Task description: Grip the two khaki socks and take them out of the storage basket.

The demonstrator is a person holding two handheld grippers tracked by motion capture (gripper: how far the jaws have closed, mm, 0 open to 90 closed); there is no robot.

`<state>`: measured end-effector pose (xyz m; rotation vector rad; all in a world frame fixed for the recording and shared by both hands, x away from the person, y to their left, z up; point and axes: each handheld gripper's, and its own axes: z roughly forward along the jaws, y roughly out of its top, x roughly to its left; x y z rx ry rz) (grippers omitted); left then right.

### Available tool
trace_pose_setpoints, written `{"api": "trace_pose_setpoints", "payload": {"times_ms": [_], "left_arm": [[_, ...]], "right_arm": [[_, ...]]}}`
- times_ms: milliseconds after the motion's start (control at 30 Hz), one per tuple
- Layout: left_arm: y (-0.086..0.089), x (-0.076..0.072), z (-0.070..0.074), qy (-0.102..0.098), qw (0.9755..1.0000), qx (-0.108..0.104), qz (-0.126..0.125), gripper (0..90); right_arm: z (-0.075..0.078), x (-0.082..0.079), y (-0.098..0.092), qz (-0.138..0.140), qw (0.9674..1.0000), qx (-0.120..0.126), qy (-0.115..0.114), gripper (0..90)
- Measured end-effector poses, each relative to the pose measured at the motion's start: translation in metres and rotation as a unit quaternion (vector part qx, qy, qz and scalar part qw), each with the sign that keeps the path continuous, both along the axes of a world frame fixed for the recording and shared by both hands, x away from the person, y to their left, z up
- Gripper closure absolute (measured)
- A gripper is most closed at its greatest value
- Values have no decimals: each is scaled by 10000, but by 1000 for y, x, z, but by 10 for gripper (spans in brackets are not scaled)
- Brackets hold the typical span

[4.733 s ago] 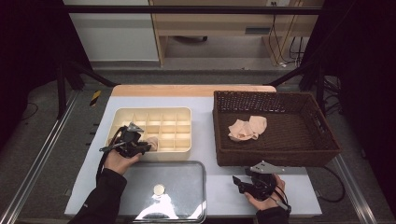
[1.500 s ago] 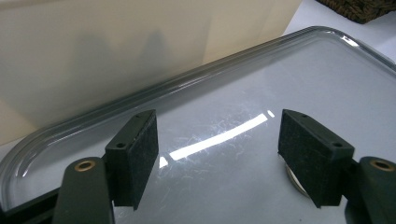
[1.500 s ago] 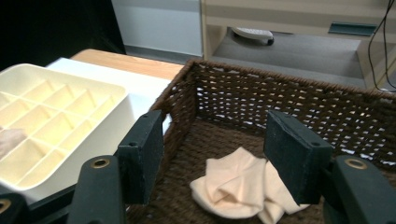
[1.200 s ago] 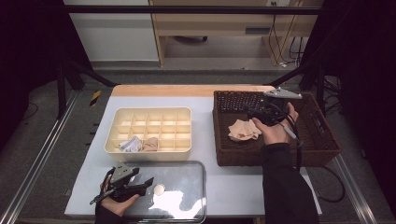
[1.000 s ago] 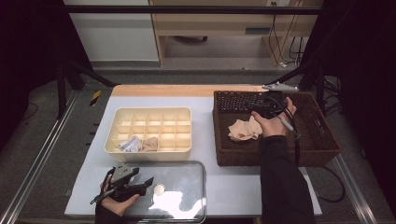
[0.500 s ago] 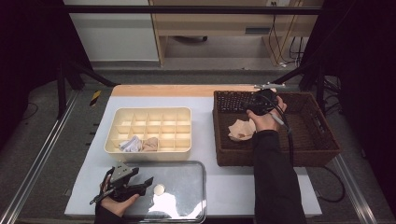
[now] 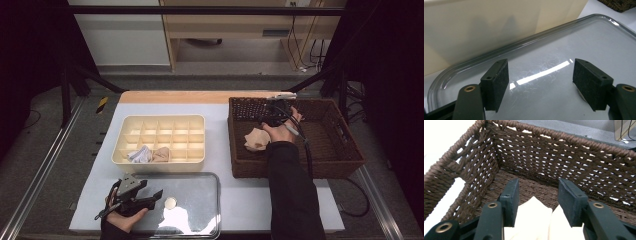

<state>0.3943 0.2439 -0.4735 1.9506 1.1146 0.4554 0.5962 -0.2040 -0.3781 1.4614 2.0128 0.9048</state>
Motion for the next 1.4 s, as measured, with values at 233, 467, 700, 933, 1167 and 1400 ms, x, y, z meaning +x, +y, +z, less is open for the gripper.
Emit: {"api": "trace_pose_setpoints", "payload": {"times_ms": [233, 467, 700, 933, 1167, 1400], "left_arm": [[1, 1, -1, 20, 10000, 5, 30, 284], [2, 2, -1, 15, 10000, -7, 41, 284], [3, 1, -1, -4, 10000, -3, 59, 286], [2, 2, -1, 0, 10000, 27, 55, 288], [2, 2, -2, 14, 10000, 42, 52, 291], [1, 2, -2, 18, 10000, 56, 59, 295]], "right_arm": [[-18, -1, -5, -86, 9996, -66, 256, 518], [-38, -1, -10, -143, 9978, -154, 635, 520], [-43, 0, -11, -230, 9957, -237, 867, 534], [-50, 2, -14, -264, 9928, -262, 1140, 565], [-55, 3, -14, -279, 9899, -320, 1352, 633], [-58, 4, -14, -271, 9857, -170, 1656, 759]]}}
